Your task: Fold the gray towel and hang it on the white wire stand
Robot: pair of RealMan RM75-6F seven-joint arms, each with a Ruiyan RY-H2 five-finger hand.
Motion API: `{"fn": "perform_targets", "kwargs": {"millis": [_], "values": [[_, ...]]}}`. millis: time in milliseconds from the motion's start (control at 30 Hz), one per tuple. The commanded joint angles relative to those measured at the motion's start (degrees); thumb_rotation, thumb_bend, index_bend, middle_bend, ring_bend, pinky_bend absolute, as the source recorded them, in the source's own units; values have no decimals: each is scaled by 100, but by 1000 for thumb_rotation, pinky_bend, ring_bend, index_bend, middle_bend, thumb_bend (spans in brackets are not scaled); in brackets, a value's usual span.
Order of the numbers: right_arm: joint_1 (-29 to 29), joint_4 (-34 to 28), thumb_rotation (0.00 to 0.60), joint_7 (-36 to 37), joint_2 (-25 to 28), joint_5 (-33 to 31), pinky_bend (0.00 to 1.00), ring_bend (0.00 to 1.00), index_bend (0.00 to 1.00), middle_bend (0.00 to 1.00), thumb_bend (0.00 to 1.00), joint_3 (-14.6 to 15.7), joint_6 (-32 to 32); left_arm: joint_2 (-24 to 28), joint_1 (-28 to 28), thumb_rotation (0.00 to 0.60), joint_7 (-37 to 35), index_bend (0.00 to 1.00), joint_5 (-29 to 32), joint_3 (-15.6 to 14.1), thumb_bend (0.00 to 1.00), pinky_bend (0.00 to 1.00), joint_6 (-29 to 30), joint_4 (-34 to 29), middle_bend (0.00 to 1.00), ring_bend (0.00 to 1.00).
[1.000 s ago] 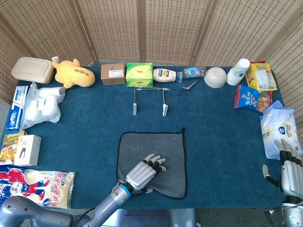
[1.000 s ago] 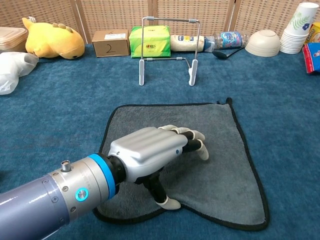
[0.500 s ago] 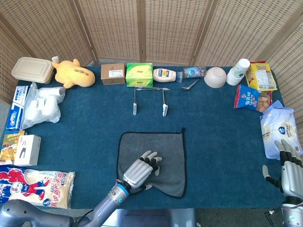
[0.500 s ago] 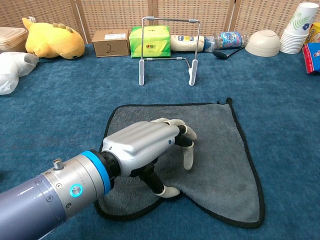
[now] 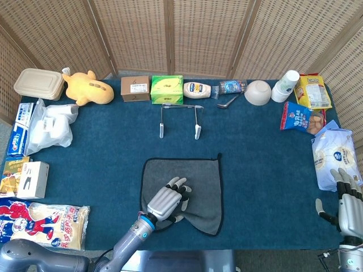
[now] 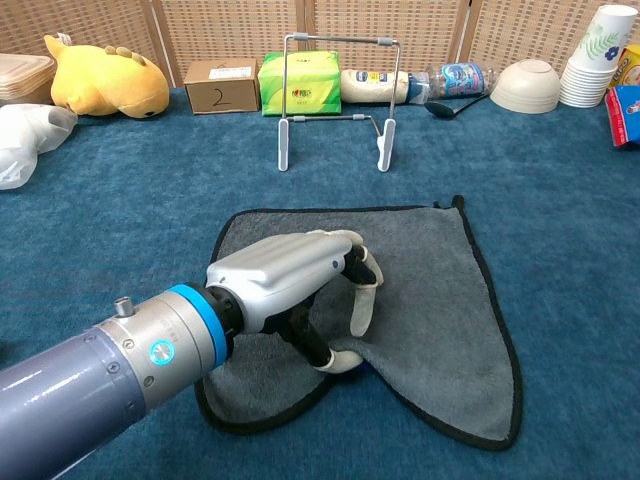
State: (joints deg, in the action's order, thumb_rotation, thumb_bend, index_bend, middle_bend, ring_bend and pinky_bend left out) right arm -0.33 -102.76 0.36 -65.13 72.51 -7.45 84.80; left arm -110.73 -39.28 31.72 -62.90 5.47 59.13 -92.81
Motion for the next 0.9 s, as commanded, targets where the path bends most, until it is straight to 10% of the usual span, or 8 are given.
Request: {"fn": "perform_targets", "kwargs": {"millis": [33, 900], "values": [[0, 0, 600, 10, 5, 5, 0, 0, 28, 0, 388, -2, -4, -1, -45, 600, 46, 602, 29, 56, 426, 0, -21, 51, 263, 86], [-18, 38, 600, 47, -26, -46, 0, 0, 29, 0, 389, -12, -42, 299, -786, 600, -126, 561, 190, 983, 533, 0, -460, 887, 237, 57]]}}
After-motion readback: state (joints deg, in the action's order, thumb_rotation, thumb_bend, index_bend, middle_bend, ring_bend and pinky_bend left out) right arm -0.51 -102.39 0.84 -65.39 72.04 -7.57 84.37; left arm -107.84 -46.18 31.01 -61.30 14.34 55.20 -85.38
